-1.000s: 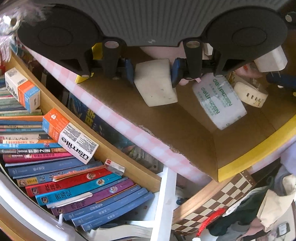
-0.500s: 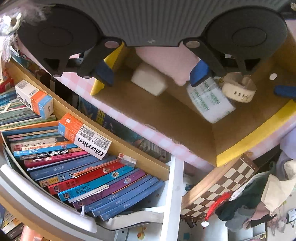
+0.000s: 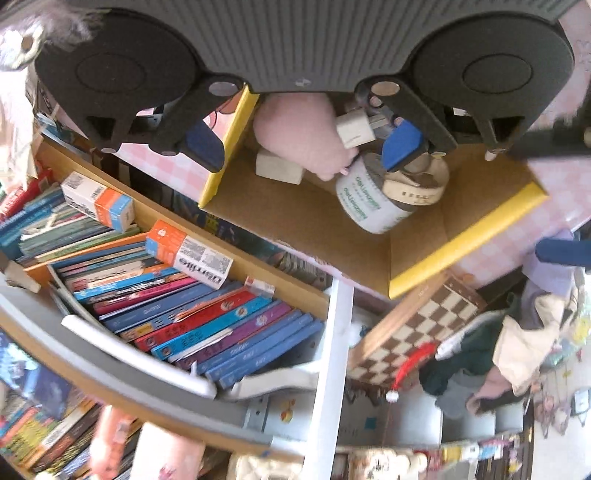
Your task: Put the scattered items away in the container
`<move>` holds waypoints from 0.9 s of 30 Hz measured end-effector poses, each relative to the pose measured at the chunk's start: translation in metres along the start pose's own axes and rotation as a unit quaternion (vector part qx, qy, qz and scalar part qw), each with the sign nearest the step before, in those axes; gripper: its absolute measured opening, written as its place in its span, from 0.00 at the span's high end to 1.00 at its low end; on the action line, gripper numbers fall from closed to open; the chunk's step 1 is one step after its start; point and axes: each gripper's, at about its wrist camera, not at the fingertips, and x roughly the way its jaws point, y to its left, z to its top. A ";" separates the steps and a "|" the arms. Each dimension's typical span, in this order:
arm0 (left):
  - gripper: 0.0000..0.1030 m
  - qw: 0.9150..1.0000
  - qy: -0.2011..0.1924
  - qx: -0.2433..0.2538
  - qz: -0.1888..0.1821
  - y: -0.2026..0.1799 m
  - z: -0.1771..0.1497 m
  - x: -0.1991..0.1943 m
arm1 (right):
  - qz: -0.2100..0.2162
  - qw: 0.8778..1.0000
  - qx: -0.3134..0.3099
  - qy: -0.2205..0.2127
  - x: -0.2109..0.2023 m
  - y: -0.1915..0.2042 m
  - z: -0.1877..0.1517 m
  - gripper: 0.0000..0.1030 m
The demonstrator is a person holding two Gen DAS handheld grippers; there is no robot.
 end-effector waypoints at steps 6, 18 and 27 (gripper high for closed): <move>0.08 0.999 -0.018 -0.012 0.025 0.007 -0.015 -0.030 | -0.035 0.999 0.029 -0.022 -0.045 0.010 -0.024 0.08; 0.06 1.000 0.010 -0.007 0.005 0.000 -0.071 -0.080 | -0.087 0.991 0.103 -0.019 -0.116 0.054 -0.104 0.04; 0.05 0.999 0.036 0.014 -0.003 -0.007 -0.112 -0.105 | -0.103 0.989 0.105 0.013 -0.138 0.113 -0.158 0.03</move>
